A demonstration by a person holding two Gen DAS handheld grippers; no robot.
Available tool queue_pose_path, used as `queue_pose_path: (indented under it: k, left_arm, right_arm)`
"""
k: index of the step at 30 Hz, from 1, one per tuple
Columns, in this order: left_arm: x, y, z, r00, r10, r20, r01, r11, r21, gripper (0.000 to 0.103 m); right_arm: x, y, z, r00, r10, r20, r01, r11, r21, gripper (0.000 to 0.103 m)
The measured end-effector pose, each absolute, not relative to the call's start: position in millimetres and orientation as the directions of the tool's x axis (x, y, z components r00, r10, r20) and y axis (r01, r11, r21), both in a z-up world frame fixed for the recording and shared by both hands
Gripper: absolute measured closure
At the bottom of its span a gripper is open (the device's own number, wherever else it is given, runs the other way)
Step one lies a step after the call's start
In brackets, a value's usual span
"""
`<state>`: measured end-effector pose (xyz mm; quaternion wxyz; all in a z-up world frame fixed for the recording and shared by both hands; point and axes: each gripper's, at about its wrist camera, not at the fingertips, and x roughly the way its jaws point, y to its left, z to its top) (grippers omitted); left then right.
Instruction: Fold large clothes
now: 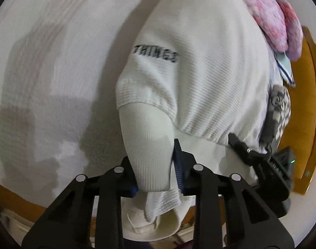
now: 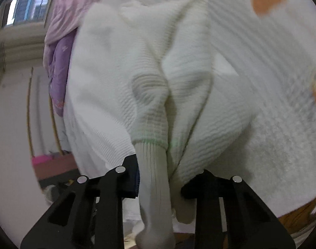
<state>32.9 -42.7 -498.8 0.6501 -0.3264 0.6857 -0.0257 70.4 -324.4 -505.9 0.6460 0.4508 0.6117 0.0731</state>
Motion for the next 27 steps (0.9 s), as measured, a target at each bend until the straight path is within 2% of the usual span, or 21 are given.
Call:
queue_pose_path:
  k: [5,10,18,27]
  left_arm:
    - [48,-42,-450,0.088,-0.474,-0.876,-0.305,0.824,-0.477,0.080]
    - [65,-36,-378,0.171,-0.493,-0.853,-0.201,0.830,-0.520,0.080]
    - [81,-26,-268,0.265,-0.512,-0.817,-0.057,0.838,-0.543,0.080]
    - [77,-77,-209,0.255,-0.558,-0.789,0.103,0.828,-0.552,0.080]
  right_arm:
    - [79,-308,-444,0.283,0.577,-0.766,0.353,0.680,0.643,0.080]
    - [88,-299,-376,0.363,0.563,-0.742,0.275,0.697,0.663,0.080]
    - [65,-305,-297,0.454,0.561,-0.692,0.281,0.648,0.709,0.081]
    - [42,-353,-242,0.524,0.517,-0.677,0.343,0.600,0.723,0.081]
